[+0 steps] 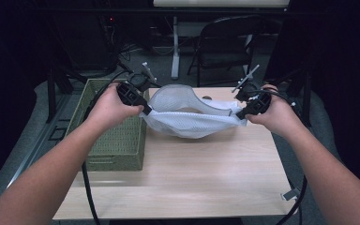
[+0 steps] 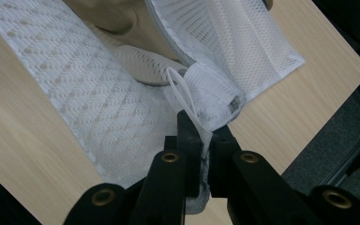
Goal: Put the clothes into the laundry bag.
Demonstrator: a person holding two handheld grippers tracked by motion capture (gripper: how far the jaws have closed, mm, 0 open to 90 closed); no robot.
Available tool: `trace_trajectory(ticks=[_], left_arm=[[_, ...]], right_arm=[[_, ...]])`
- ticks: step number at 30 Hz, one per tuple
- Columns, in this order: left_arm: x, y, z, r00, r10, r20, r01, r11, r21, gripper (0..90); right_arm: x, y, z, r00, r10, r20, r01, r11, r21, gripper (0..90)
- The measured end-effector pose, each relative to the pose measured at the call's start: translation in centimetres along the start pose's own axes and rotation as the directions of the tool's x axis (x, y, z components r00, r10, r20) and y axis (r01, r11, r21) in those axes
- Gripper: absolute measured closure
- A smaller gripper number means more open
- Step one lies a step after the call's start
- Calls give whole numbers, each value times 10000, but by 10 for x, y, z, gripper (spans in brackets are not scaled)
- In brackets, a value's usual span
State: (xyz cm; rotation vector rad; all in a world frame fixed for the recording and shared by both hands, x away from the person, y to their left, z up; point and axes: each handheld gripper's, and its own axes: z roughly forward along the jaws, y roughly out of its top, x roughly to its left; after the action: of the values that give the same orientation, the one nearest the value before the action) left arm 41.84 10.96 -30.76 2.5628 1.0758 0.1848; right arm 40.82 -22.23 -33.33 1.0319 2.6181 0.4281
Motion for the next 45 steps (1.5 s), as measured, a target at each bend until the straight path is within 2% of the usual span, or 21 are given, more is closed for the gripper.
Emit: trace_trajectory(ticks=[11,18,27,38,41,43,45], left_arm=[[1,-1,2,10000,-48,25,48,10000,38,868],[1,-7,12,9995,-210,233,209,9998,48,867],[-3,-24,31,9985,-84,549,64,9993,366,865],[-11,-52,49,9942,-40,1073,19,9998,195,865],[-16,-62,58,9942,37,1072,-65,9996,259,865],[-20,-69,64,9959,117,898,-145,9994,306,865],[-21,-74,69,9942,88,1077,-116,9996,254,864]], right_arm=[[0,-1,0,10000,24,25,-24,10000,-88,864],[2,-4,7,9999,108,-38,-109,9999,-103,863],[10,-13,21,9996,-18,-265,20,10000,72,863],[23,-33,32,9984,-55,-557,55,10000,-1,863],[27,-41,37,9973,-42,-734,38,10000,-55,862],[30,-46,41,9965,-6,-831,-4,9999,-109,862],[33,-51,46,9953,14,-965,-31,9998,-174,862]])
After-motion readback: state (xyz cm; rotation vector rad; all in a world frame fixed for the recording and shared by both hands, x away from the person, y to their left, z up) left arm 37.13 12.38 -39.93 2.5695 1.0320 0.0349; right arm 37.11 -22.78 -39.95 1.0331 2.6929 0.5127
